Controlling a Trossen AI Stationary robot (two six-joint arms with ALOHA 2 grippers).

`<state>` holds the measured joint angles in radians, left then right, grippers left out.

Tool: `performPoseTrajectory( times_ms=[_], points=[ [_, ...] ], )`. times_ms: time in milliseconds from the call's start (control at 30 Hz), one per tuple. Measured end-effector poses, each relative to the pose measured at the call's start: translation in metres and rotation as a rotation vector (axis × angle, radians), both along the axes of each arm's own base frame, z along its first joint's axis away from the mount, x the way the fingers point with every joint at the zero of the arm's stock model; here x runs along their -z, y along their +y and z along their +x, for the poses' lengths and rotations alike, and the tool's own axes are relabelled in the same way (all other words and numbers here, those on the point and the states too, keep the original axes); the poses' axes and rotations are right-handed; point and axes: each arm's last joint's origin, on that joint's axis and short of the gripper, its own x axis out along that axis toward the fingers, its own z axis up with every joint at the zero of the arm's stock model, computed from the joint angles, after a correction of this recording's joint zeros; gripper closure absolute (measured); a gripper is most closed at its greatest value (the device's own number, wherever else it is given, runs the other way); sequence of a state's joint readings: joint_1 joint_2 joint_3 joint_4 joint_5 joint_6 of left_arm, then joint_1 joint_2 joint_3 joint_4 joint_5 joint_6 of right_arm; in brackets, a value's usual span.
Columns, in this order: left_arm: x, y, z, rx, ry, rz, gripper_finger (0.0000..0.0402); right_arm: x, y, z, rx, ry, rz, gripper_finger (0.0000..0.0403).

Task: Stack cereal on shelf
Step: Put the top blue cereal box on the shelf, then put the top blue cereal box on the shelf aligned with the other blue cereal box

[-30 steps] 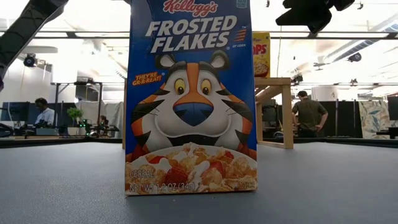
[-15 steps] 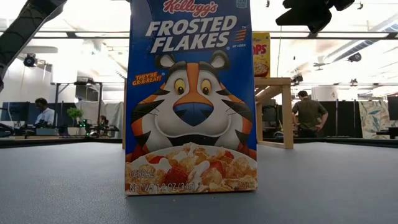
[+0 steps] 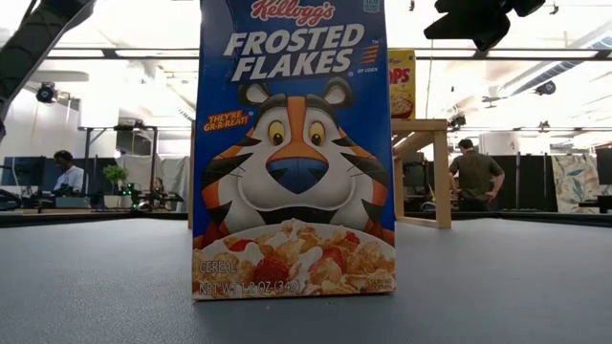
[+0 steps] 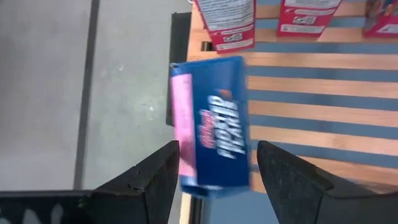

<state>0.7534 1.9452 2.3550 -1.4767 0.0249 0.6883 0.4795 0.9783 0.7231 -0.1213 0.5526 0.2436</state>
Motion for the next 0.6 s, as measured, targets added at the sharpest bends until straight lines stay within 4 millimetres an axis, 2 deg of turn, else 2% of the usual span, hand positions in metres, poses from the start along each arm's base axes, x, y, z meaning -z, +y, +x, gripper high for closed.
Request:
performPoseTrajectory(
  times_ms=[400, 600],
  points=[
    [-0.029, -0.021, -0.024, -0.05, -0.046, 0.049, 0.0202, 0.0, 0.0, 0.0, 0.002, -0.001, 0.007, 0.0174],
    [-0.052, -0.044, -0.043, -0.031, -0.19, -0.014, 0.0202, 0.0, 0.0, 0.0, 0.004, -0.001, 0.006, 0.0174]
  ],
)
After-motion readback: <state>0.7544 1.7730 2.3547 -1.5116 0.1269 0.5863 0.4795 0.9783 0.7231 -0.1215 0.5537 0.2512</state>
